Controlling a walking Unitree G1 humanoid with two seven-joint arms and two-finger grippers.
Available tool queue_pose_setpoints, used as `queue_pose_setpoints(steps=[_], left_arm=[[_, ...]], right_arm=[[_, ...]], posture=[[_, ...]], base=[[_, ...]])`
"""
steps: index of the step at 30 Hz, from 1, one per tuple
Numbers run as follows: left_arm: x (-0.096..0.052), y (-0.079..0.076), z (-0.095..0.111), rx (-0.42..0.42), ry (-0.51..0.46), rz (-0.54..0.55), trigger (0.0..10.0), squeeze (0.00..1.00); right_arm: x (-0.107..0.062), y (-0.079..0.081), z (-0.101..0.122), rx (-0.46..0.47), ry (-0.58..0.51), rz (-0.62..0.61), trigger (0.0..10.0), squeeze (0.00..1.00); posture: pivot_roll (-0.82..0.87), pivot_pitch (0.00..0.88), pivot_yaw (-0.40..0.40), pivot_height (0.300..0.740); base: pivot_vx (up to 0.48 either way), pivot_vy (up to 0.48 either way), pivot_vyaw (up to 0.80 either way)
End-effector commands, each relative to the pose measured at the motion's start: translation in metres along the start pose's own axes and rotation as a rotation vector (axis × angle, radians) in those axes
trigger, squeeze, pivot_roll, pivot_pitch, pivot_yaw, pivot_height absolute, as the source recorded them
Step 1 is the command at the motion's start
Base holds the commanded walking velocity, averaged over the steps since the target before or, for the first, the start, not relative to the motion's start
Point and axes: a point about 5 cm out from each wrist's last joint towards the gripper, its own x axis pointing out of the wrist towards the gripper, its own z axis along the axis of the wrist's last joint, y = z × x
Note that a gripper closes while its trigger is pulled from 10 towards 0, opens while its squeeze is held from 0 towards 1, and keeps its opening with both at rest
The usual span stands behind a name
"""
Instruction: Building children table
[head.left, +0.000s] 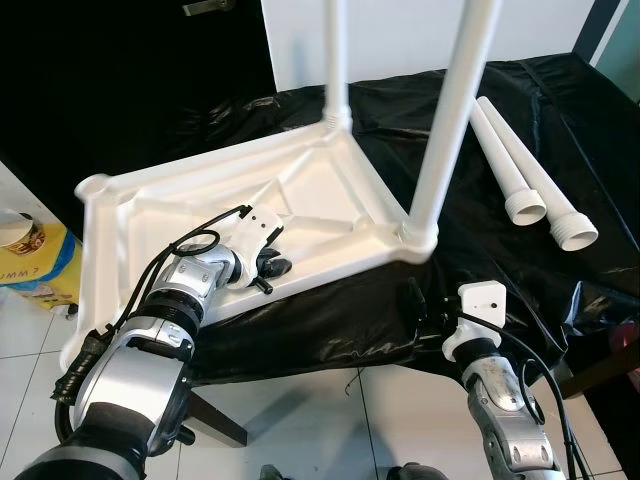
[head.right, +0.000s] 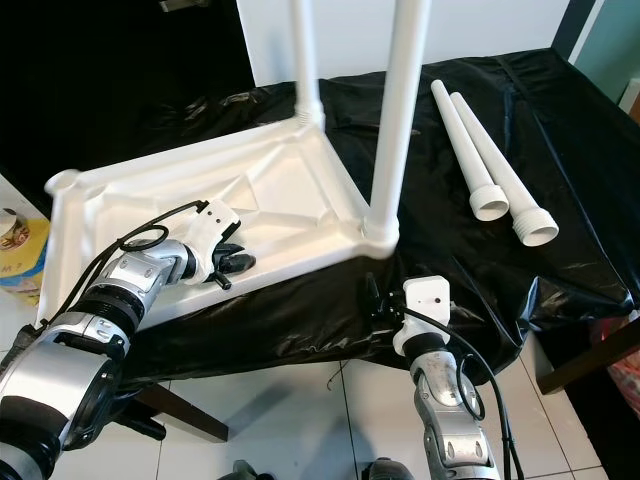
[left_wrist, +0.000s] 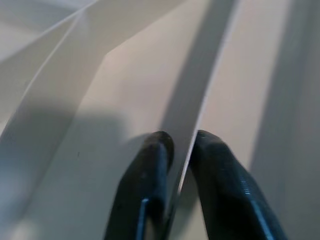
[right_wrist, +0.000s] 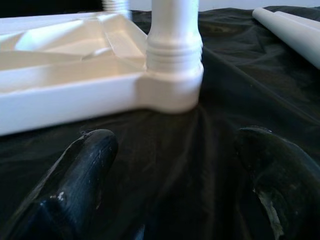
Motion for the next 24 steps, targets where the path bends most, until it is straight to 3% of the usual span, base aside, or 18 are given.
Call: queue_pose_setpoints(steps=[1,5,6,8,9,11,12,13,14,21,22,23,24], left_arm=[[-0.008,0.021,-0.002,-0.023,0.002,0.255,0.0,0.0],[-0.004,0.017,0.002,-0.014,-0.011,0.244,0.0,0.0],[-0.001,0.013,0.005,0.015,-0.023,0.23,1.8,0.0],[-0.001,0.013,0.005,0.015,-0.023,0.23,1.8,0.0],[0.002,0.008,0.008,0.037,-0.037,0.211,10.0,0.0],[0.006,-0.001,0.012,0.042,-0.069,0.161,10.0,0.0],[0.01,-0.009,0.017,0.058,-0.114,0.114,10.0,0.32],[0.01,-0.009,0.017,0.058,-0.114,0.114,10.0,0.32],[0.012,-0.016,0.022,0.048,-0.155,0.076,10.0,1.0],[0.014,-0.025,0.032,0.061,-0.228,0.022,10.0,1.0],[0.013,-0.028,0.039,0.07,-0.277,0.001,10.0,0.0],[0.013,-0.028,0.039,0.07,-0.277,0.001,10.0,0.0],[0.007,-0.029,0.049,0.081,-0.355,-0.028,10.0,0.0]], right_arm=[[0.001,0.002,-0.002,0.003,0.011,0.005,10.0,0.0],[0.002,0.001,-0.002,0.002,0.009,0.002,10.0,0.0],[0.003,0.001,-0.001,0.002,0.007,0.001,10.0,0.0],[0.003,0.001,-0.001,0.002,0.007,0.001,10.0,0.0],[0.004,0.001,-0.001,0.003,0.006,0.0,10.0,0.0],[0.005,0.002,-0.001,0.005,0.004,0.0,10.0,0.0],[0.006,0.004,-0.001,0.006,0.003,0.0,10.0,0.0],[0.006,0.004,-0.001,0.006,0.003,0.0,10.0,0.0],[0.007,0.005,-0.001,0.007,0.002,0.0,10.0,0.0],[0.009,0.006,-0.001,0.008,0.002,-0.001,10.0,0.0],[0.01,0.006,-0.001,0.009,0.001,-0.002,10.0,0.0],[0.01,0.006,-0.001,0.009,0.001,-0.002,10.0,0.0],[0.012,0.008,-0.001,0.01,0.001,-0.001,10.0,0.0]], posture=[[-0.08,0.076,0.093,0.74],[-0.08,0.074,0.093,0.74],[-0.07,0.074,0.093,0.74],[-0.07,0.074,0.093,0.74],[-0.07,0.072,0.092,0.74],[-0.07,0.068,0.093,0.74],[-0.07,0.067,0.095,0.74],[-0.07,0.067,0.095,0.74],[-0.07,0.066,0.094,0.74],[-0.07,0.061,0.096,0.74],[-0.07,0.06,0.096,0.74],[-0.07,0.06,0.096,0.74],[-0.06,0.056,0.096,0.74]], base=[[0.0,0.0,0.0],[0.0,0.0,0.0],[0.0,0.0,0.0],[0.0,0.0,0.0],[0.0,0.0,0.0],[0.0,0.0,0.0],[0.0,0.0,0.0],[0.0,0.0,0.0],[0.0,0.0,0.0],[0.0,0.0,0.0],[0.0,0.0,0.0],[0.0,0.0,0.0],[0.0,0.0,0.0]])
